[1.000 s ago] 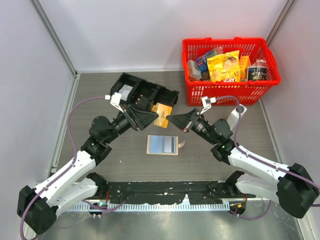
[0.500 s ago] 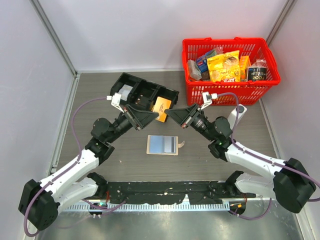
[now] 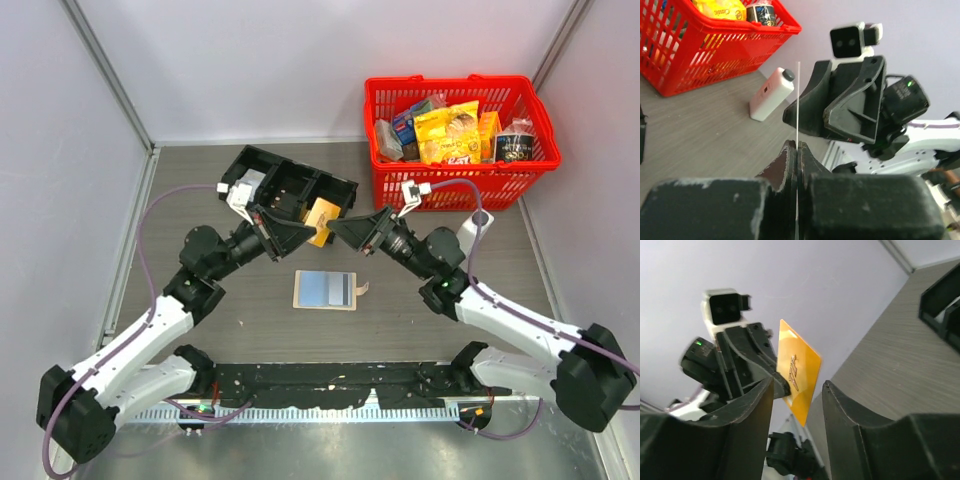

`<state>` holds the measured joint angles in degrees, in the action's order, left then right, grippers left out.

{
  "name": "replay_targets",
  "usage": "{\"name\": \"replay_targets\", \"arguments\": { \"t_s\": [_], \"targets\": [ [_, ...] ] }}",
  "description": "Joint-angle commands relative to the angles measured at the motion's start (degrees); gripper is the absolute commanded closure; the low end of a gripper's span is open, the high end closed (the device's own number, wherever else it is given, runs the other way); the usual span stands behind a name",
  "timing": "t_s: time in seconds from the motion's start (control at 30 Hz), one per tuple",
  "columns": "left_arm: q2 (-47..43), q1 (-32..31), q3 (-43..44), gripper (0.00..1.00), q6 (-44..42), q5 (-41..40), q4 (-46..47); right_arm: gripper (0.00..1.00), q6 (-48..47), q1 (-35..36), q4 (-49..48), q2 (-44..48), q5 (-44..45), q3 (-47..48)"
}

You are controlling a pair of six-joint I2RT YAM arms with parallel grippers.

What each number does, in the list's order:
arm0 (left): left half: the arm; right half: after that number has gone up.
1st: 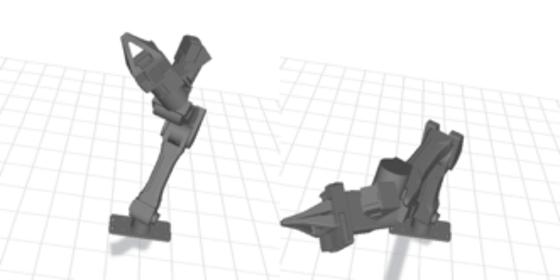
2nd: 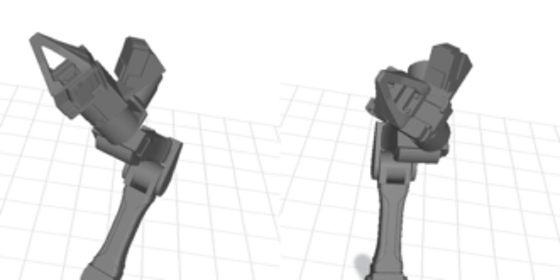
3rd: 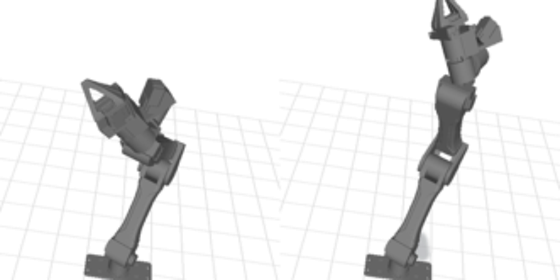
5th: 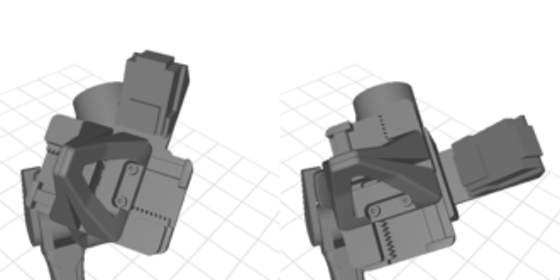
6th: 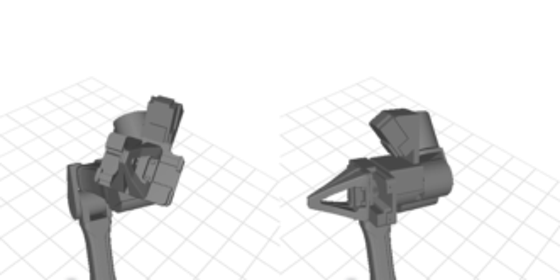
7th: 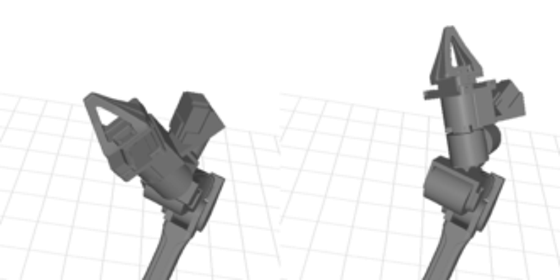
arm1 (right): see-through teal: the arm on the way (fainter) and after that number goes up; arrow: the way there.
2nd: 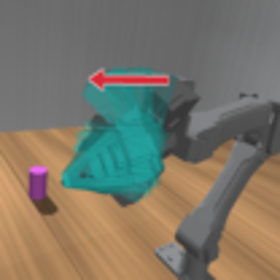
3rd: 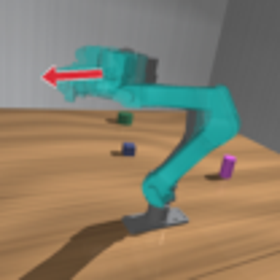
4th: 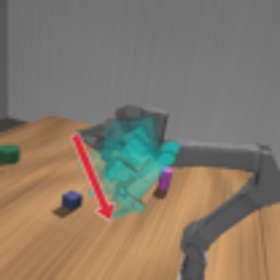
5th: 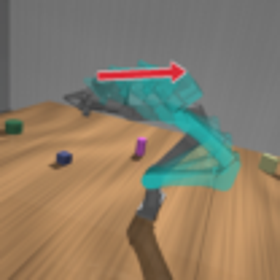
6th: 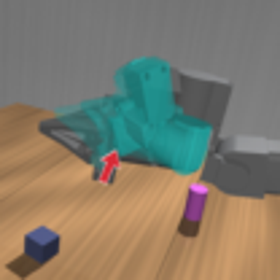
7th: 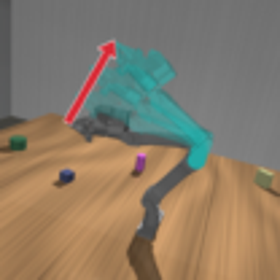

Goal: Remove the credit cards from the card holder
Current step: Place the credit card in the storage box.

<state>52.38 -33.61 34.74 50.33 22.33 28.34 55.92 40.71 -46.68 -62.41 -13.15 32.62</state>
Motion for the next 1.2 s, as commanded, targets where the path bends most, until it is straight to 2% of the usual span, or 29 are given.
{"name": "replay_targets", "arguments": {
  "t_s": [0.0,0.13,0.23,0.33,0.47,0.63,0.83,1.17],
  "targets": [
    [-3.0,0.4,10.8,1.00,-20.3,6.1,-21.0,0.49,-14.8,0.1,20.2,6.8,-0.6,10.1],
    [-2.6,0.4,18.1,1.00,-31.9,9.9,-37.1,0.36,-30.5,0.1,40.8,9.9,-2.1,19.9],
    [-1.3,0.3,24.2,1.00,-38.6,14.1,-46.0,0.33,-44.0,0.1,51.8,11.1,-7.7,26.0],
    [0.6,0.3,29.1,1.00,-44.2,17.9,-53.4,0.32,-53.9,0.1,58.0,10.7,-13.1,32.0],
    [3.3,0.3,35.0,1.00,-50.1,21.4,-61.5,0.31,-62.2,0.1,64.9,8.5,-17.8,38.4],
    [4.6,0.3,37.9,1.00,-55.2,21.0,-66.0,0.31,-68.9,0.1,75.1,1.3,-24.6,47.3],
    [4.0,0.3,37.9,1.00,-55.9,22.4,-66.0,0.32,-74.3,0.2,83.7,-6.1,-29.6,56.5],
    [3.3,0.2,36.5,1.00,-54.4,24.2,-63.8,0.35,-73.5,0.2,84.9,-10.4,-36.2,57.1]
  ]
}}
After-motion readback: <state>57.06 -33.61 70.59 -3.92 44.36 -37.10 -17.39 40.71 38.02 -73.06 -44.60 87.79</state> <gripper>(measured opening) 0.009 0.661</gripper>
